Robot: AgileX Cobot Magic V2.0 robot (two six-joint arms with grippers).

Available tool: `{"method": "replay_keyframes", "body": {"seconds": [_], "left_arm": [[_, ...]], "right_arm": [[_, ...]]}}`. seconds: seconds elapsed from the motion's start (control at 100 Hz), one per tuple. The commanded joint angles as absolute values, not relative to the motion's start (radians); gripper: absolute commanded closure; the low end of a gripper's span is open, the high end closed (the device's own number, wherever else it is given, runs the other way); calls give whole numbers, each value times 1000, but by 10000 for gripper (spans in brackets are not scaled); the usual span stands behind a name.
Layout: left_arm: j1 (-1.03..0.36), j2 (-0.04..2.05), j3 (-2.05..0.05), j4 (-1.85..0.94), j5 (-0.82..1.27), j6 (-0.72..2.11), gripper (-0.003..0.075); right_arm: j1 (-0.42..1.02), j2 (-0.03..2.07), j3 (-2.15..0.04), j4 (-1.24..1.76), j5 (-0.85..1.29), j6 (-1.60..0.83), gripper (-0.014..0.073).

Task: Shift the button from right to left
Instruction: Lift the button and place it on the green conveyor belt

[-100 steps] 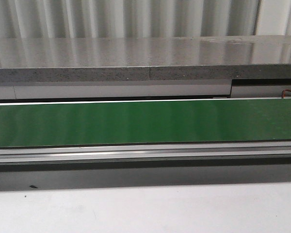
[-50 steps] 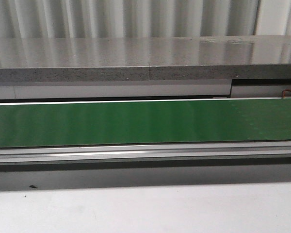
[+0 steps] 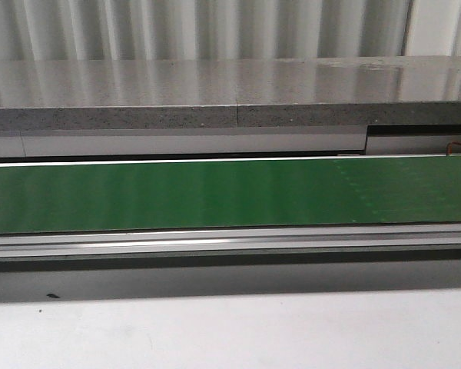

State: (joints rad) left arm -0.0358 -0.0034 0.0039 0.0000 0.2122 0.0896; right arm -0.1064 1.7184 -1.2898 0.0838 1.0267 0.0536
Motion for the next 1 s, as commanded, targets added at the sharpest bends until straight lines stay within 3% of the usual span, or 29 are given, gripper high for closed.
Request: {"method": "replay_keyframes", "body": {"seconds": [0.0, 0.09, 0.16, 0.55, 0.62, 0.68, 0.76, 0.88, 0.99], "left_arm": [[-36, -37, 42, -10, 135, 79, 741], [-36, -37, 42, -10, 135, 79, 741], [-36, -37, 42, -10, 135, 79, 741], [-36, -37, 42, -10, 135, 79, 741], [-36, -37, 42, -10, 135, 79, 741], [-36, -37, 42, -10, 135, 79, 741], [-36, -37, 42, -10, 135, 79, 741], [-36, -37, 42, -10, 135, 79, 741], [-36, -37, 42, -10, 135, 79, 741]], "right_arm": [[-106, 1675, -1311, 82, 1009, 59, 253], [-106, 1671, -1311, 86, 1011, 59, 66], [-106, 1658, -1311, 94, 1014, 55, -1], [-20, 1423, -1220, 153, 966, -77, 8], [11, 1362, -1168, 153, 930, -88, 74], [35, 1307, -1115, 153, 896, -88, 179], [67, 1241, -1052, 153, 849, -88, 400], [92, 1140, -964, 153, 797, -88, 654], [97, 1041, -888, 152, 739, -88, 662]]}}
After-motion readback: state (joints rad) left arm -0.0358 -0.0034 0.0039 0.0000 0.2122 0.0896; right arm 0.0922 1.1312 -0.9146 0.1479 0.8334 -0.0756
